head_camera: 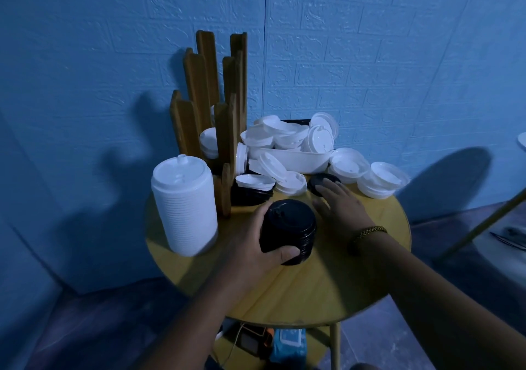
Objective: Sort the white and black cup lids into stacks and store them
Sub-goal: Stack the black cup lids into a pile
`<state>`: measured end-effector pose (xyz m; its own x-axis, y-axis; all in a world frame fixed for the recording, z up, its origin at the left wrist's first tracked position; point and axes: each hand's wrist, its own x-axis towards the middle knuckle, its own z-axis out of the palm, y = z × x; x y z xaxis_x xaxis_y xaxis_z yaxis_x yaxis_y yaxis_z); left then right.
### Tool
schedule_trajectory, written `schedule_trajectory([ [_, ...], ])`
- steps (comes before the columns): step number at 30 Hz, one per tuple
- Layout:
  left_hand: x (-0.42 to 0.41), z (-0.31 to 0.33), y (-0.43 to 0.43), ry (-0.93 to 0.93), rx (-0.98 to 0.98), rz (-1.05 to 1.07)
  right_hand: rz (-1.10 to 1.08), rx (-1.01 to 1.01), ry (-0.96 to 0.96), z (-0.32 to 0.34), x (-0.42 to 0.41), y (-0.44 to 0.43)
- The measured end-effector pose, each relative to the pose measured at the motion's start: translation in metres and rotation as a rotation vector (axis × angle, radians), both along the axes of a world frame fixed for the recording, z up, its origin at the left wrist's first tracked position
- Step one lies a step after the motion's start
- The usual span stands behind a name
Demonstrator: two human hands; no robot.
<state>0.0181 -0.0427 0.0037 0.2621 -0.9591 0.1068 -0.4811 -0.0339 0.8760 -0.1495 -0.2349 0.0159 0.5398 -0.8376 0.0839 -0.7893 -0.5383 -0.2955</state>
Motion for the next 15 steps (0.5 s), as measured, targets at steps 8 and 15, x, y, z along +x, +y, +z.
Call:
schedule_trajectory([
  [8, 0.003, -0.005, -0.001, -0.016, -0.016, 0.002, 0.047, -0.158, -0.087, -0.003, -0.004, 0.004],
  [15, 0.004, -0.007, -0.001, -0.011, -0.033, 0.014, 0.054, 0.027, -0.226, 0.006, -0.026, 0.026],
])
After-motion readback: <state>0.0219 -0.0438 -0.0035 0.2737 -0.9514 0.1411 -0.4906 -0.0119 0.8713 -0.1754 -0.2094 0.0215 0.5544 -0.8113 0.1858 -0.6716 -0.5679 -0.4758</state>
